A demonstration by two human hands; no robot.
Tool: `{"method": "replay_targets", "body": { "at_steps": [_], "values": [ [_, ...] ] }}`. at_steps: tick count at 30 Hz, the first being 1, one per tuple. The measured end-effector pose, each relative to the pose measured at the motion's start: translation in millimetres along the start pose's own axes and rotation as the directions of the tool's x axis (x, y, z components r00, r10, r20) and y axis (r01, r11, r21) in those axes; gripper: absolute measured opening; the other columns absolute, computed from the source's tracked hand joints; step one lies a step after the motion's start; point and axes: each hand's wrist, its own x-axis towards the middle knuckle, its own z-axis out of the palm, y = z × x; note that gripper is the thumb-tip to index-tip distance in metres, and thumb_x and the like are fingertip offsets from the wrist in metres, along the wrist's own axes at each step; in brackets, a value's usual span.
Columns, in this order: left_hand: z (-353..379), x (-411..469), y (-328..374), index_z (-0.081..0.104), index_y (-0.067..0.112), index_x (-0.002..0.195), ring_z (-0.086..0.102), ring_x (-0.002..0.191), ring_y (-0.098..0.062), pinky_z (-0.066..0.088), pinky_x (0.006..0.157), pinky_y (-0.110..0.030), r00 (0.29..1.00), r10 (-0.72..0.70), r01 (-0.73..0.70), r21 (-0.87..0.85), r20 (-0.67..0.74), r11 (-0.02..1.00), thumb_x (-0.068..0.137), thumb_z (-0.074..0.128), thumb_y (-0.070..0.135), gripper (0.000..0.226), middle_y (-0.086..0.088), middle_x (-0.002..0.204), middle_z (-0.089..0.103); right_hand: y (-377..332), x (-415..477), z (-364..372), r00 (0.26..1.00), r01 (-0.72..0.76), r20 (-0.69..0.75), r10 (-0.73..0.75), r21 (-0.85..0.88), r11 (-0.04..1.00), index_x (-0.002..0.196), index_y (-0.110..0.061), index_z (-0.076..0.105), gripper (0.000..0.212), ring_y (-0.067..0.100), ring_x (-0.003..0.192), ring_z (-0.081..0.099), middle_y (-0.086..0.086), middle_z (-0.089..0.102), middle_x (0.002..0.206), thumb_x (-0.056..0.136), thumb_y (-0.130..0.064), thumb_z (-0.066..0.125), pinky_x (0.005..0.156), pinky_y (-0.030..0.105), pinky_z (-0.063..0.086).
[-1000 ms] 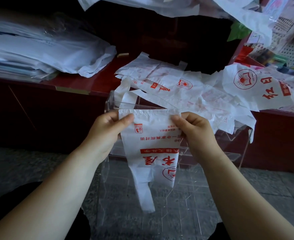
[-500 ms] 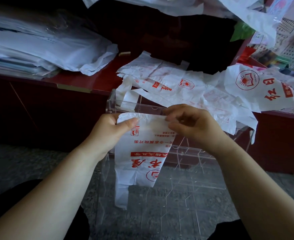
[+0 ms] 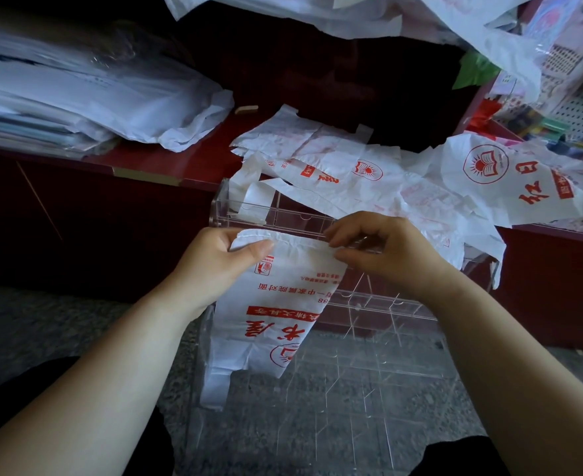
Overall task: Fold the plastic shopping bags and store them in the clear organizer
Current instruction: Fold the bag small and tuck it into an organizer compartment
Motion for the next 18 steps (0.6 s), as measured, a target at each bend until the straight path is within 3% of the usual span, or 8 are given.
{"method": "replay_targets", "body": {
  "at_steps": [5,8,11,13,15,18],
  "values": [
    [0,0,0,0.065,0.027,0.073,0.065,0.068,0.006,0.049,0.060,-0.007,1.000,-0.010,0.010,0.007,-0.004,1.000,0.085,0.058,0.008,0.023,0.022,0.063,0.068,3,0,3,0.999,-0.024,0.035,0.029,-0.134,0.991,0.078,-0.013,0.066,0.006,0.014,0.072,0.053,0.003,0.064,0.086,0.078,-0.008,0.069,0.067,0.014,0.043],
    [-2,0,0,0.066,0.025,0.073,0.066,0.065,0.002,0.050,0.058,-0.010,1.000,-0.029,0.029,0.001,-0.006,1.000,0.085,0.057,0.009,0.022,0.018,0.062,0.069,6,0,4,0.998,-0.022,0.046,0.033,-0.223,0.975,0.087,-0.003,0.069,0.014,0.015,0.070,0.052,0.011,0.067,0.087,0.079,-0.014,0.069,0.063,0.013,0.040],
    [-3,1,2,0.067,0.023,0.073,0.067,0.064,-0.001,0.051,0.057,-0.012,0.998,-0.060,0.060,-0.059,0.005,0.996,0.084,0.057,0.008,0.021,0.014,0.062,0.070,6,-1,2,0.997,-0.048,0.052,0.061,-0.216,0.975,0.082,-0.003,0.068,0.011,0.010,0.063,0.052,0.008,0.065,0.076,0.079,-0.014,0.068,0.060,0.009,0.040],
    [-2,1,4,0.071,0.024,0.067,0.068,0.065,-0.002,0.051,0.058,-0.013,0.997,-0.079,0.082,-0.141,0.025,0.987,0.078,0.058,0.012,0.021,0.011,0.064,0.071,4,-3,4,0.993,-0.120,0.002,0.120,0.018,0.993,0.074,-0.011,0.061,0.008,0.003,0.056,0.057,-0.004,0.065,0.064,0.080,-0.007,0.066,0.057,0.008,0.044],
    [0,1,5,0.074,0.026,0.061,0.068,0.067,-0.003,0.052,0.059,-0.013,0.995,-0.087,0.093,-0.189,0.043,0.977,0.074,0.057,0.017,0.024,0.010,0.066,0.071,4,-6,11,0.978,-0.156,-0.067,0.198,0.397,0.904,0.075,-0.015,0.053,0.018,0.003,0.057,0.063,-0.005,0.066,0.059,0.081,0.001,0.061,0.058,0.015,0.051],
    [1,1,4,0.074,0.029,0.058,0.067,0.063,-0.004,0.052,0.056,-0.014,0.992,-0.118,0.123,-0.236,0.036,0.964,0.079,0.055,0.014,0.032,0.008,0.063,0.071,8,-8,23,0.949,-0.176,-0.109,0.296,0.596,0.784,0.091,-0.026,0.053,0.025,0.014,0.068,0.066,0.000,0.068,0.067,0.083,-0.003,0.058,0.067,0.029,0.056]
  ]
}}
